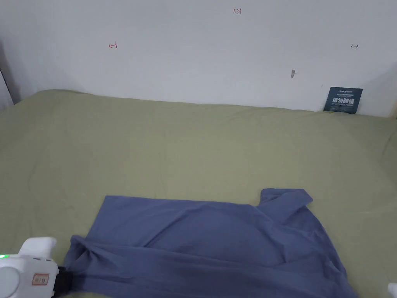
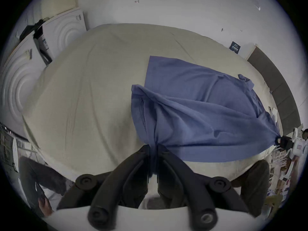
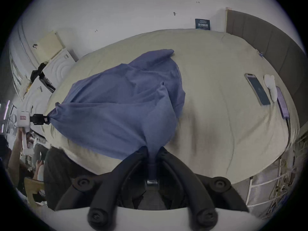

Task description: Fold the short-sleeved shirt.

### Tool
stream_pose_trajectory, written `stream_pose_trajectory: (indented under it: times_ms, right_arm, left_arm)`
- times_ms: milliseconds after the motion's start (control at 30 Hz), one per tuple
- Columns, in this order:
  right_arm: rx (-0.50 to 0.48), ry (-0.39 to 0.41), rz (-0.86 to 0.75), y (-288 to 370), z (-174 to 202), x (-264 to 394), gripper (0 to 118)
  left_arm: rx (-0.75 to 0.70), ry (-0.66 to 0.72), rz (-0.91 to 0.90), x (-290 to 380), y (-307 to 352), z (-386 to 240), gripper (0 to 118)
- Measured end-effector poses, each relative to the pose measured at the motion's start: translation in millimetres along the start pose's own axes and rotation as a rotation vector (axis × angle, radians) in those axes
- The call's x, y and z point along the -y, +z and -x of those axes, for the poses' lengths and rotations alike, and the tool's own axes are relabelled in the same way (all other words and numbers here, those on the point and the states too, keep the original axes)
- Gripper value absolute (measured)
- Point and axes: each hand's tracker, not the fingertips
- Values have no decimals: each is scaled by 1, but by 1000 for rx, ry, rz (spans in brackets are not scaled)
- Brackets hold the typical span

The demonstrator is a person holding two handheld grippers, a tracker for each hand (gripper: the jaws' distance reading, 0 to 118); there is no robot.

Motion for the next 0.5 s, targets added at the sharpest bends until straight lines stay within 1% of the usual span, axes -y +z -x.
stream_pose_trajectory:
  times_ms: [100,133,167,200,233,267,300,333,367,400,500]
  right_arm:
    - [-4,-4,19,-4,2,15,14]
    - [-7,-8,24,-7,2,16,18]
    - [-5,-12,29,-9,2,17,39]
    - [-5,-15,31,-9,3,16,81]
    - [-2,-11,33,-8,3,15,81]
    - [2,-4,34,-4,4,12,90]
    - [-9,4,20,1,4,8,101]
    - [-11,4,-11,7,6,4,105]
    - [-8,2,-28,11,6,-2,105]
    - [-3,-1,-43,12,6,-9,105]
    - [2,-14,-102,11,10,-34,105]
  left_arm:
    - [13,21,11,16,-2,5,7]
    - [22,33,6,19,-3,7,7]
    - [34,42,1,19,-4,9,7]
    - [49,48,-11,18,-5,8,16]
    - [57,45,-27,17,-3,8,24]
    - [64,36,-47,16,0,8,35]
    - [36,36,-49,12,2,7,65]
    - [30,29,-48,8,3,5,108]
    - [37,16,-103,6,13,5,117]
    - [41,18,-152,-8,21,6,111]
    - [25,34,-194,-30,21,-11,111]
